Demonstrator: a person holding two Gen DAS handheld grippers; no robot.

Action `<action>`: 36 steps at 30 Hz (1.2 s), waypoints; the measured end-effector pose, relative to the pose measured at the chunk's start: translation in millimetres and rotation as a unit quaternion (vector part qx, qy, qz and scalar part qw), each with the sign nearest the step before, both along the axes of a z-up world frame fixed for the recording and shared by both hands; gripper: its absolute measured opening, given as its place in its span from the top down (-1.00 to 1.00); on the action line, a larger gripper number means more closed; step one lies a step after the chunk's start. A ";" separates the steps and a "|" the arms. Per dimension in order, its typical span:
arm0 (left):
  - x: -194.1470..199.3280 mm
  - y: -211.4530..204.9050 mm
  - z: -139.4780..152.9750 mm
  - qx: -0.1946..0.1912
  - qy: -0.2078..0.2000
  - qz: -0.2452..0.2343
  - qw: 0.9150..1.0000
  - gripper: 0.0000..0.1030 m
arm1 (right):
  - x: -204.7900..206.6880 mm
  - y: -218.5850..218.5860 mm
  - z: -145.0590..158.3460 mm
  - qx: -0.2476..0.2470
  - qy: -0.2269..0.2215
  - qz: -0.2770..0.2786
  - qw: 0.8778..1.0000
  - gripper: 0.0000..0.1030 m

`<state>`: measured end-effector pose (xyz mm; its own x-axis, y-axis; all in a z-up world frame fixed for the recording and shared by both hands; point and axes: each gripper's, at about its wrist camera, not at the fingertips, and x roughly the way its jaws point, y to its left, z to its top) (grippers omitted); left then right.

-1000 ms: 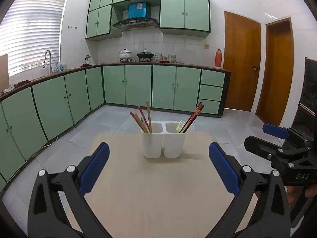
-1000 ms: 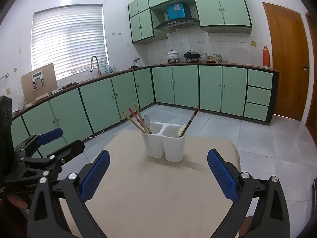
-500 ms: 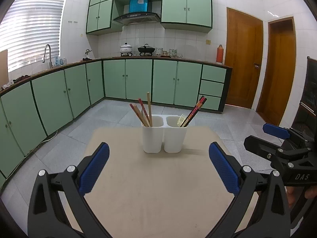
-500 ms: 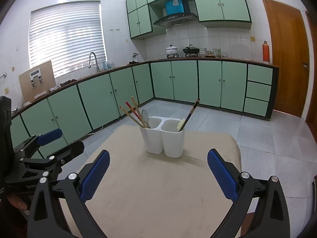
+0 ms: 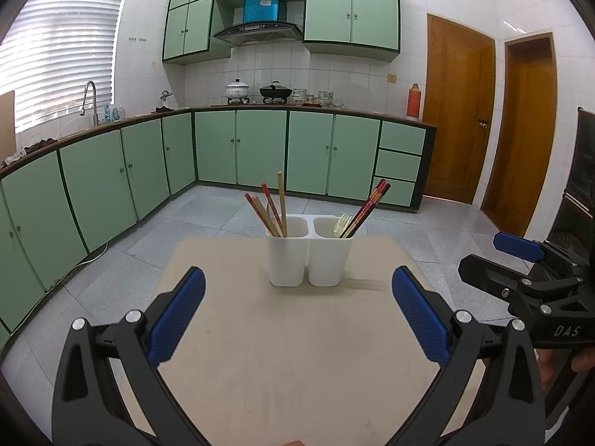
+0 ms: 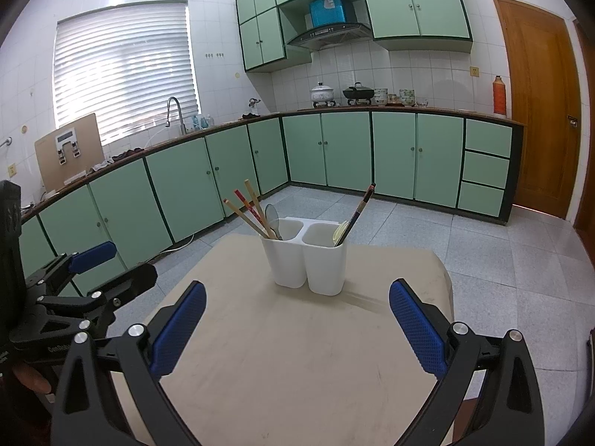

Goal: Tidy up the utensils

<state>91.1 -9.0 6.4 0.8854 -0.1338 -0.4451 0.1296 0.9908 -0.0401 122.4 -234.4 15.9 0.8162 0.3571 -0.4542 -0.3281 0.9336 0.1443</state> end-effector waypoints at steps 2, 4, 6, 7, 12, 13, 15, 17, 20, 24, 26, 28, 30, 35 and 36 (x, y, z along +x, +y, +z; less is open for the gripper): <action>0.2 0.8 0.2 0.000 0.000 0.000 1.000 -0.89 | 0.3 -0.1 0.4 0.001 0.000 0.000 1.000 -0.88; 0.2 1.1 0.2 0.000 0.000 0.000 1.000 -0.89 | 0.2 0.1 0.2 0.000 0.000 0.000 1.000 -0.88; 0.2 1.1 0.0 0.000 0.000 0.000 1.000 -0.89 | 0.6 0.0 0.0 0.000 0.000 0.000 1.000 -0.88; 0.2 1.3 -0.1 0.000 0.000 0.000 1.000 -0.89 | 0.2 -0.1 0.0 0.000 0.000 0.000 1.000 -0.88; 0.2 1.6 -0.1 0.000 0.000 0.000 1.000 -0.89 | 1.5 0.3 0.2 0.000 0.000 0.000 1.000 -0.88; 0.3 1.6 -0.2 0.000 -0.001 0.001 1.000 -0.89 | 1.5 0.3 0.2 0.000 0.000 0.000 1.000 -0.88; 0.2 1.9 -0.2 -0.001 0.000 0.001 1.000 -0.89 | 1.3 0.3 0.1 0.000 0.001 0.000 1.000 -0.88; 0.1 2.3 0.2 -0.001 0.000 0.001 1.000 -0.89 | 1.1 0.4 0.1 0.000 0.000 0.000 1.000 -0.88; 0.0 2.5 0.1 0.000 0.000 0.001 1.000 -0.89 | 1.9 0.6 -0.9 0.000 0.002 -0.001 1.000 -0.88; 0.1 2.5 0.1 -0.001 0.000 0.001 1.000 -0.89 | 2.9 0.4 -1.9 0.000 0.002 -0.001 1.000 -0.88; 0.1 2.8 0.0 -0.001 0.000 0.001 1.000 -0.89 | 3.3 0.4 -2.0 0.001 0.002 0.000 1.000 -0.88; -0.2 3.2 0.3 -0.001 0.000 0.001 1.000 -0.89 | 3.0 0.6 -2.0 0.000 0.002 -0.001 1.000 -0.88; -0.3 3.4 0.2 -0.001 0.000 0.001 1.000 -0.89 | 3.3 0.5 -2.2 0.001 0.003 -0.001 1.000 -0.88; -0.3 3.4 0.1 -0.001 0.000 0.001 1.000 -0.89 | 3.3 0.0 -2.3 0.000 0.002 0.000 1.000 -0.88; -0.3 3.5 0.0 -0.001 0.000 0.001 1.000 -0.89 | 3.0 0.2 -2.3 0.000 0.002 -0.001 1.000 -0.88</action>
